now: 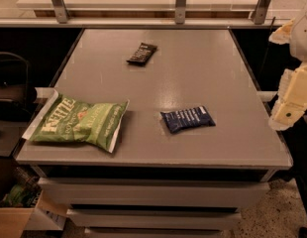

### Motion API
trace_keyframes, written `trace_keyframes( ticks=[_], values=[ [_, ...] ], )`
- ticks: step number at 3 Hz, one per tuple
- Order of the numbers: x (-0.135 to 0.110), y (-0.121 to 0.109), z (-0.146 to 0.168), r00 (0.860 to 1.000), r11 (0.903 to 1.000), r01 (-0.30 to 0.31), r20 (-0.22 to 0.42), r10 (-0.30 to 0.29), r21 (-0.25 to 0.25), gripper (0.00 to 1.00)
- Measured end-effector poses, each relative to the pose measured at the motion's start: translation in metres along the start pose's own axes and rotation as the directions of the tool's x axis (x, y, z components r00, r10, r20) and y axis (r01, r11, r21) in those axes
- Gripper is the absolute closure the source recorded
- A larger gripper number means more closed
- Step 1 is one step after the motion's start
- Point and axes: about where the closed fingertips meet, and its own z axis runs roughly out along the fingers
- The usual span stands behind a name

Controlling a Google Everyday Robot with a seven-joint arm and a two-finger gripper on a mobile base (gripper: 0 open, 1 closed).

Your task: Move rxbar chocolate near green jalapeno chip bag

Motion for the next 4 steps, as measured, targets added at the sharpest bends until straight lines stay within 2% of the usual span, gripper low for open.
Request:
trace_keyframes(
  ticks=[2,3,4],
  values=[
    [-0.002,-0.003,-0.003,1.0,0.9997,0.013,0.015,-0.013,0.018,0.0],
    [-0.013,-0.024,-0.001,0.992,0.9908,0.116,0.043,-0.119,0.07,0.0],
    [-0.037,-0.049,0.012,0.948,0.9447,0.309,0.05,-0.316,0.11,0.0]
  ],
)
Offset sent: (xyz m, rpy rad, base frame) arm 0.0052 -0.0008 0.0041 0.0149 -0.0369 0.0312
